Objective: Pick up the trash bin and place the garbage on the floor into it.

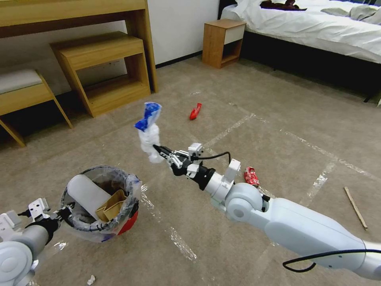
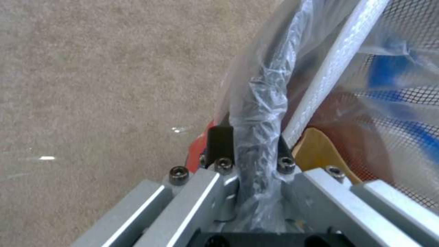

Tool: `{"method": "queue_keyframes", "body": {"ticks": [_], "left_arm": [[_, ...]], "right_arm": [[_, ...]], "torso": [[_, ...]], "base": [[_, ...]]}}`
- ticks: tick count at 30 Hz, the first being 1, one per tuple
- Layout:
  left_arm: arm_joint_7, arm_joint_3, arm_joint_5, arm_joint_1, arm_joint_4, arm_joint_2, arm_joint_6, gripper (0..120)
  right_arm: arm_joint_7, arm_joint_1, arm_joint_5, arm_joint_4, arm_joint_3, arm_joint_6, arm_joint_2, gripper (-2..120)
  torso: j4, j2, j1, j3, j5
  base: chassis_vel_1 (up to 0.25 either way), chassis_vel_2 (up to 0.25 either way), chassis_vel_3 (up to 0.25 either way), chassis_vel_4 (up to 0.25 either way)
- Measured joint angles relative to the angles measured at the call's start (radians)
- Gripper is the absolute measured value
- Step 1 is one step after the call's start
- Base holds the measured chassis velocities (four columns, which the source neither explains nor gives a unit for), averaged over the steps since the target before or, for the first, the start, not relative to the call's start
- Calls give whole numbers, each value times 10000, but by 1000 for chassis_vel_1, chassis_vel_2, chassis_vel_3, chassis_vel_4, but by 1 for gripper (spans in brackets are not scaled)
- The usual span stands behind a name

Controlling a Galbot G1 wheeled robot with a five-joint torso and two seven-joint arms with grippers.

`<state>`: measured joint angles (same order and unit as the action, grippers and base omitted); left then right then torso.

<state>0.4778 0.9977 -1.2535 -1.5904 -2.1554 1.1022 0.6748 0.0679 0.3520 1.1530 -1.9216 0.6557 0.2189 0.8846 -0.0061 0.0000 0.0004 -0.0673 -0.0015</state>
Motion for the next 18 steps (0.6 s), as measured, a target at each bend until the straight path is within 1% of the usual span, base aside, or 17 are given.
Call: {"method": "queue_keyframes", "body": {"ticks": [4,10,11,12,18], "left_arm": [[37,4,-107,-3,-49,-108,32,1],[106,71,-236,-10,-80,-247,53,1],[118,80,-254,-11,-79,-274,59,1],[118,80,-254,-11,-79,-274,59,1],[127,128,-284,-6,-101,-276,61,1]], "right_arm": [[-30,-641,171,-61,667,-47,148,0],[-96,-1202,249,-123,1488,-71,380,0],[-172,-1393,324,-127,1823,-86,504,0],[-172,-1393,324,-127,1823,-86,504,0],[-445,-1759,457,2,2916,-241,790,0]], "torso": [[-2,0,0,0,0],[-2,0,0,0,1],[-2,0,0,0,1],[-2,0,0,0,1],[-2,0,0,0,0]], "base": [[0,0,0,0],[0,0,0,0],[0,0,0,0],[0,0,0,0],[0,0,0,0]]}}
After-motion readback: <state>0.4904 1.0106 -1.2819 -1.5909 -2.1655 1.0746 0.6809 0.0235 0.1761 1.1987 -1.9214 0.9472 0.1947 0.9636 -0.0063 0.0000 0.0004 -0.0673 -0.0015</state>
